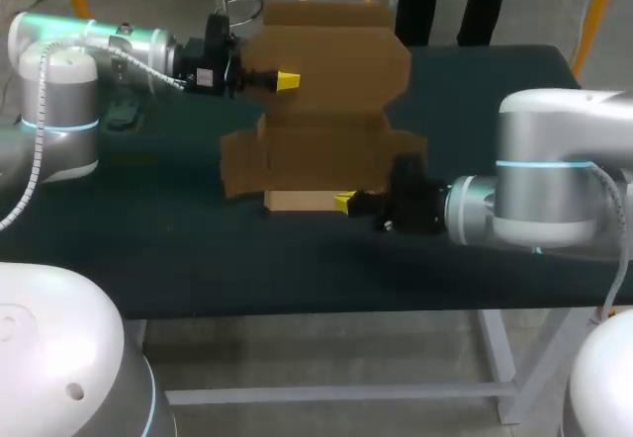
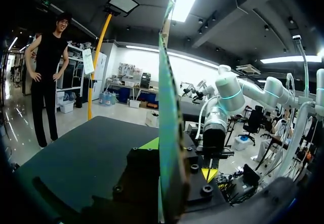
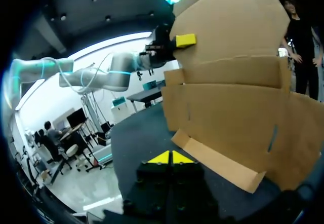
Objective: Assemble the packaging by folding the flat box into shape, placing the metal phone stand inside, and closing the box properly
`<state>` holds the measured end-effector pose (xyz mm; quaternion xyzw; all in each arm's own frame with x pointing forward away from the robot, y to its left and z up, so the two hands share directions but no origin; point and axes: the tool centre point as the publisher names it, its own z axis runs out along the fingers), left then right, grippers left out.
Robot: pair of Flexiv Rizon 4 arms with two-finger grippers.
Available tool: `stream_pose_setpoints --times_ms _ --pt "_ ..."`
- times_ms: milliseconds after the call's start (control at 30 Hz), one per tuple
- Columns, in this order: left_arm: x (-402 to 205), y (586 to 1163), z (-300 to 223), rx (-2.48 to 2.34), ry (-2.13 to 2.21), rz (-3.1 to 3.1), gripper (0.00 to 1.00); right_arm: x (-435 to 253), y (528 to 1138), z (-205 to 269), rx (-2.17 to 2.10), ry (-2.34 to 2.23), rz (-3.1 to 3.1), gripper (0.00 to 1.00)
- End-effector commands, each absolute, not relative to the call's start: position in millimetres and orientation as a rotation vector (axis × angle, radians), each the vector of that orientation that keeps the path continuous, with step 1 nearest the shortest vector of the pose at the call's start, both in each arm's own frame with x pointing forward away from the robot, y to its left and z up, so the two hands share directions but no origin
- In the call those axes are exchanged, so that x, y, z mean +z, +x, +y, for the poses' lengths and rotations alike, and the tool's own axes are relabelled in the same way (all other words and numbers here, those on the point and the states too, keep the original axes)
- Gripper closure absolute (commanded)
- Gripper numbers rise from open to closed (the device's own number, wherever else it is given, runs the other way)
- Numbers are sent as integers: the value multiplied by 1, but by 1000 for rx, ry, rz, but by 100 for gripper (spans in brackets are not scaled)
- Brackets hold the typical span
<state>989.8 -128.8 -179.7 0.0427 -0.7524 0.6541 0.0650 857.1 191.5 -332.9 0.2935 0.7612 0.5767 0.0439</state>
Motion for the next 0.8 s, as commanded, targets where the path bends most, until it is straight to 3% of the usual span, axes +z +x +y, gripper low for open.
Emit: stream_pose_setpoints --times_ms 33,800 --pt "-184 993 -126 1972 112 -2266 100 -351 868 207 1783 918 2298 100" --pt "-188 991 -116 2005 92 -2259 100 -385 898 229 1620 1068 2208 100"
